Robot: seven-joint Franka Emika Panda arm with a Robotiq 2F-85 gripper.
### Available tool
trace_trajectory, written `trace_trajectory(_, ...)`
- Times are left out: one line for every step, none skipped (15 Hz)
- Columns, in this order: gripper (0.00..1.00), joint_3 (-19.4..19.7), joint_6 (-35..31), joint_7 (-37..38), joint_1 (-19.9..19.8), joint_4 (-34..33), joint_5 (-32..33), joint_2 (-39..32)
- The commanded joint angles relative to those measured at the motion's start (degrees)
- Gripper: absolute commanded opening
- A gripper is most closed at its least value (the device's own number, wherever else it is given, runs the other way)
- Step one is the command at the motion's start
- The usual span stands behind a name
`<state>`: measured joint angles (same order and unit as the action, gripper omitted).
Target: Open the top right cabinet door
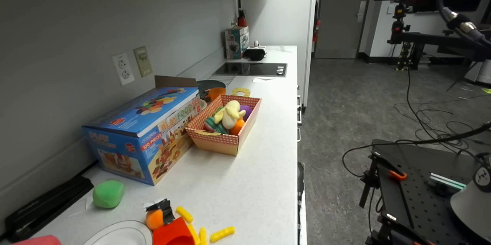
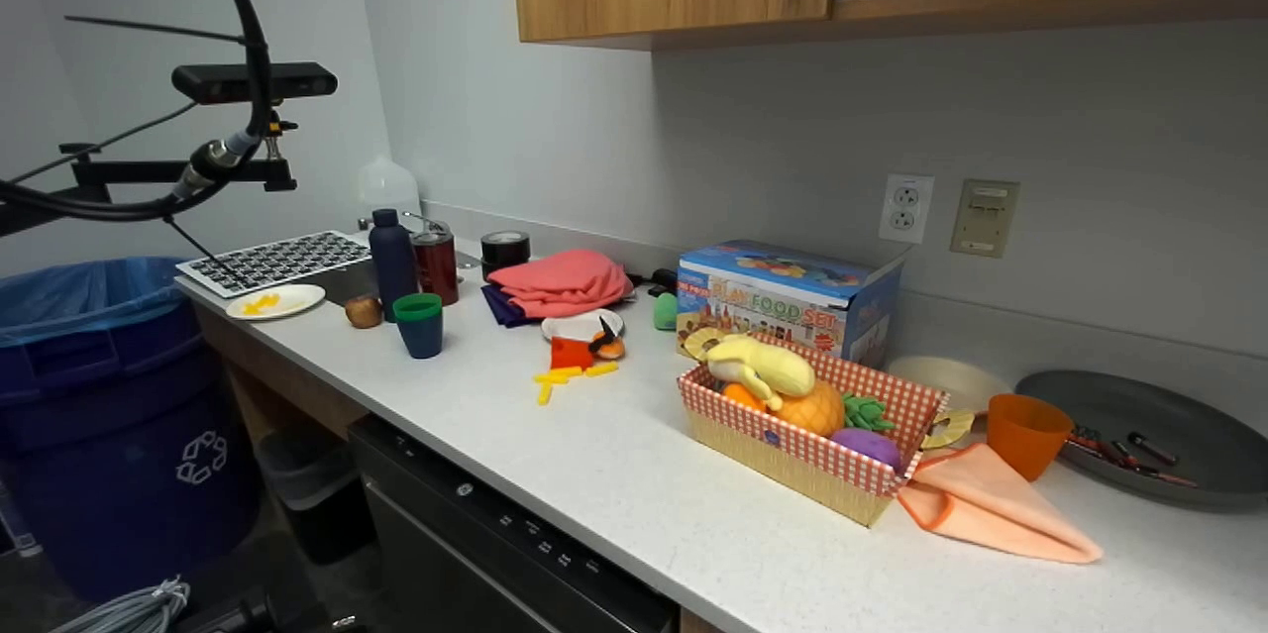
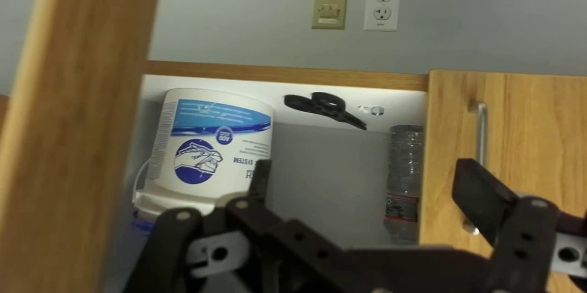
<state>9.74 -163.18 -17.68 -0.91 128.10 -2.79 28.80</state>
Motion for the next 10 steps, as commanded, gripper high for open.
trace_trajectory(1.00, -2.9, -1.6, 6.2, -5.9, -2.8, 5.6, -2.4)
trace_trajectory(1.00, -4.2, -1.6, 8.5, -7.9, -3.0, 7.3, -2.7)
trace_trajectory(1.00, -6.2, -1.9, 11.7, -10.8, -2.7, 9.7, -2.6)
trace_trajectory(1.00, -8.0, -1.4, 14.8, -13.5, -2.8, 12.0, -2.6)
trace_trajectory(1.00, -2.6, -1.3, 11.7, -12.8, -4.8, 10.9, -4.3)
trace_trajectory(1.00, -3.0, -1.1, 13.9, -14.7, -5.5, 11.7, -4.6)
trace_trajectory(1.00, -2.6, -0.4, 14.9, -16.2, -6.8, 11.8, -5.3)
trace_trajectory(1.00, -2.0, -0.5, 15.6, -17.6, -7.8, 12.1, -5.9)
trace_trajectory(1.00, -1.6, -0.1, 16.8, -19.8, -9.5, 12.9, -7.3)
trace_trajectory(1.00, -1.1, 0.0, 17.9, -21.5, -11.1, 13.6, -8.4)
